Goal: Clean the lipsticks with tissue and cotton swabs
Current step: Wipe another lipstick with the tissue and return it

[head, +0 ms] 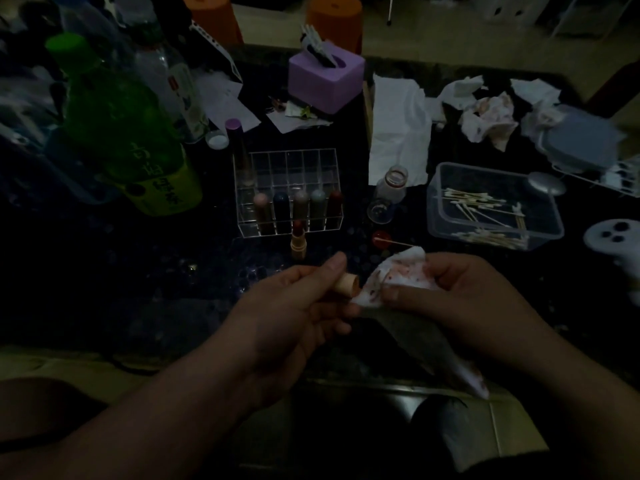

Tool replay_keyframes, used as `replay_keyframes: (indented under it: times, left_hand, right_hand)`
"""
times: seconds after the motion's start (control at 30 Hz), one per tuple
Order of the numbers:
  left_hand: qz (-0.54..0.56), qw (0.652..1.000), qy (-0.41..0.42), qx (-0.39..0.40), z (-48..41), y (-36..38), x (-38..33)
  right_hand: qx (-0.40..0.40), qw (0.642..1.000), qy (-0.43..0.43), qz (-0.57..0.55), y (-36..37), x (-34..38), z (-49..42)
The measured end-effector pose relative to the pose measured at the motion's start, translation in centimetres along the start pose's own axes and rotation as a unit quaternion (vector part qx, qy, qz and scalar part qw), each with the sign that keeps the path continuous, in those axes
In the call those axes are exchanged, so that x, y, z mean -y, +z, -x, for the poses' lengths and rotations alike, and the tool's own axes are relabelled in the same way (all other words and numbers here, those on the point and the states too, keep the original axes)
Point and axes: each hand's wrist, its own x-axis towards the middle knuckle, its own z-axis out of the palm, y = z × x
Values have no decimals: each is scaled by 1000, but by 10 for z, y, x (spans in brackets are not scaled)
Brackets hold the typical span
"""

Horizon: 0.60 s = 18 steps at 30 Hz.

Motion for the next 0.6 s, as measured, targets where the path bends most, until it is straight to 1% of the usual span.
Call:
replay_keyframes:
  times: [0.17, 0.27, 0.37, 0.47, 0.6]
  left_hand:
    - [36, 999, -11, -8, -4, 1, 6]
    - [53, 998, -9, -17, -5, 1, 5]
    - [64, 998, -4, -25, -5, 1, 4]
    - [59, 998, -5, -23, -5, 1, 4]
    - [69, 997, -14, -14, -5, 1, 6]
  right_hand:
    - [-62, 996, -63, 17, 15, -2, 1]
    - [-118, 986, -97, 67, 17, -8, -2]
    - [-158, 978, -121, 67, 16, -13, -4]
    - [-178, 962, -174, 108, 23, -15, -4]
    - [-180, 931, -257, 184, 34, -17, -3]
